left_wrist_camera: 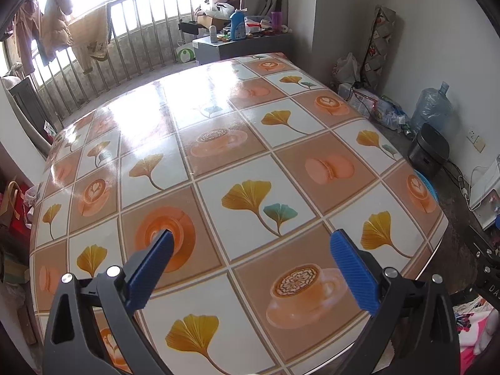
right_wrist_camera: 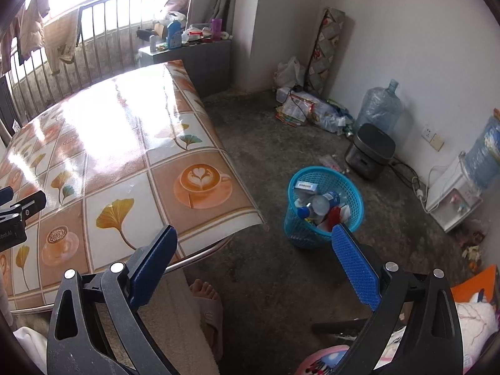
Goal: Collect trash
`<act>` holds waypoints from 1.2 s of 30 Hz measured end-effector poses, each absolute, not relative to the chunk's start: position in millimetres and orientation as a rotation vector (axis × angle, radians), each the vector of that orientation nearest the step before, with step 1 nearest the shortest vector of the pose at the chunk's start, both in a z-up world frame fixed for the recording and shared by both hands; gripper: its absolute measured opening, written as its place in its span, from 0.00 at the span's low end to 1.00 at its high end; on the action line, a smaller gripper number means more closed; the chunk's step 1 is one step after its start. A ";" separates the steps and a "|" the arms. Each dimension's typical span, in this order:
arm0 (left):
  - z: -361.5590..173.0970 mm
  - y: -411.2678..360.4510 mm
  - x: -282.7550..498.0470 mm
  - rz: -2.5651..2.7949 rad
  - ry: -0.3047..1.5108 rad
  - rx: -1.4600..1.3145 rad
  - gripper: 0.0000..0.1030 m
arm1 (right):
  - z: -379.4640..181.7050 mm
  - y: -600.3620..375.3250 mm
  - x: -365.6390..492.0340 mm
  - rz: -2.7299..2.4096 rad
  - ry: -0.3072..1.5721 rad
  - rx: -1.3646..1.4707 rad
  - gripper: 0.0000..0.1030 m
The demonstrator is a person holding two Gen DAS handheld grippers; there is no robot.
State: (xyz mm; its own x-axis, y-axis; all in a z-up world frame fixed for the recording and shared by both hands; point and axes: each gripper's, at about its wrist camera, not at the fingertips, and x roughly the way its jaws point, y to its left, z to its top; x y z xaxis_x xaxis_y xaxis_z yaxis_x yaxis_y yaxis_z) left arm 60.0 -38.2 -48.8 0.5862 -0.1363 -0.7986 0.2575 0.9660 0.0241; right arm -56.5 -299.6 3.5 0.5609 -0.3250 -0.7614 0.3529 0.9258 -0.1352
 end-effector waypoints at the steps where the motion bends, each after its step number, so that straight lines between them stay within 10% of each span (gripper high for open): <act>1: -48.5 -38.6 59.6 -0.233 0.915 0.143 0.95 | 3.5 -299.8 -56.9 -0.400 0.890 0.033 0.92; 36: -42.7 -42.8 55.6 -0.269 0.908 0.152 0.95 | 9.9 -302.9 -56.5 -0.399 0.878 0.033 0.92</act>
